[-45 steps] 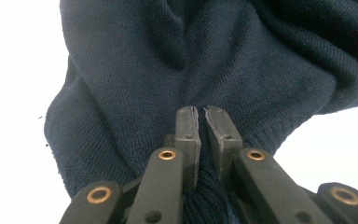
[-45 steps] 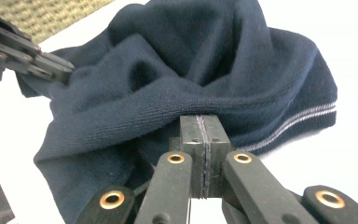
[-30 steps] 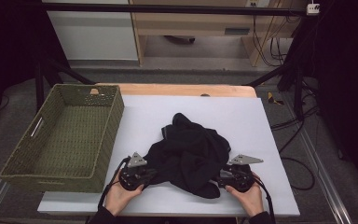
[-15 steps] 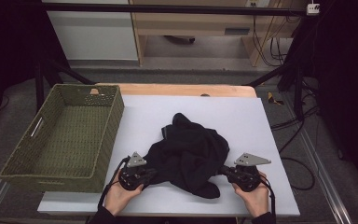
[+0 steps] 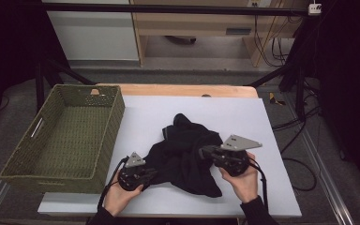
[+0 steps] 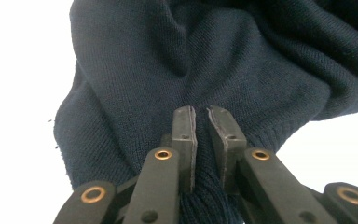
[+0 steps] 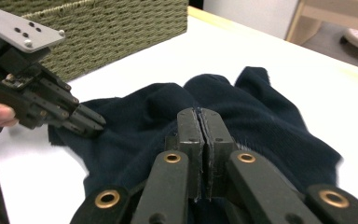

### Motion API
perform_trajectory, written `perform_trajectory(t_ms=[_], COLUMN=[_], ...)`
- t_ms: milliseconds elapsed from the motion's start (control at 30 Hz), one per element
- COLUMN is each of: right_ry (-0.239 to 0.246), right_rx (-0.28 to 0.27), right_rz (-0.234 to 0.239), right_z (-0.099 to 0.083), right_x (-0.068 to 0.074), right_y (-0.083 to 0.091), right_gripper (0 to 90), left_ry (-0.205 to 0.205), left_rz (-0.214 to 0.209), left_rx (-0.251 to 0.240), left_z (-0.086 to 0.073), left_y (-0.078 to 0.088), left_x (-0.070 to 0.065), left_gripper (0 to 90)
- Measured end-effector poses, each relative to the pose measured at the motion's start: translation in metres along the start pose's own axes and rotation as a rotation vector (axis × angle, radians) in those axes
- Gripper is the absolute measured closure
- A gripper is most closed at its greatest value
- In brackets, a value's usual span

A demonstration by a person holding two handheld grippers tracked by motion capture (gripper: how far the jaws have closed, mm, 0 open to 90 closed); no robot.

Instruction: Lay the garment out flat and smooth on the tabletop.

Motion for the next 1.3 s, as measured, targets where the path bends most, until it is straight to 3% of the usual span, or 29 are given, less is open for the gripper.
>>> perform_trajectory(t_ms=[233,367,533,667,800,933,1033,1167,1300], right_ry=[0.038,0.036,0.033,0.03,0.036,0.024,0.019,-0.013,-0.06], right_rx=[0.063,0.095,0.145,0.195,0.224,0.194,0.156,0.087,0.056], right_rz=[0.019,0.025,0.025,0.005,0.003,0.036,0.035,-0.017,-0.122], right_z=[0.009,0.008,-0.003,-0.018,-0.024,-0.016,-0.007,0.006,0.01], right_x=[0.014,0.017,0.019,0.017,0.017,0.023,0.022,0.004,-0.027], right_y=[-0.048,-0.075,-0.106,-0.12,-0.12,-0.11,-0.096,-0.077,-0.072], right_gripper=[88.6,88.7,89.6,89.3,85.0,66.1,56.2,46.6,35.3], left_ry=[-0.004,-0.005,-0.007,-0.008,-0.008,-0.009,-0.008,-0.002,-0.004], left_rz=[0.002,-0.001,0.0,0.0,0.0,0.0,-0.001,-0.002,-0.004], left_rx=[0.012,0.011,0.013,0.013,0.017,0.022,0.026,0.028,0.025], left_z=[-0.001,-0.002,-0.002,-0.002,-0.003,-0.003,-0.003,-0.003,-0.002], left_y=[-0.001,-0.001,-0.001,-0.002,-0.002,-0.003,-0.003,-0.003,-0.001], left_x=[0.0,0.0,0.0,0.0,0.0,0.0,0.0,0.0,-0.001], left_gripper=[81.7,81.6,81.6,81.7,81.7,82.2,82.9,83.8,84.7])
Point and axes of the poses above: each handheld gripper's, and its own axes: y roughly backward along the jaws, z roughly out of its top, x roughly to its left, the point moved 10 cm from there along -y, roughly forward along the jaws, and after that the axes turned 6 degrees about -y, right-handed, at the moved point
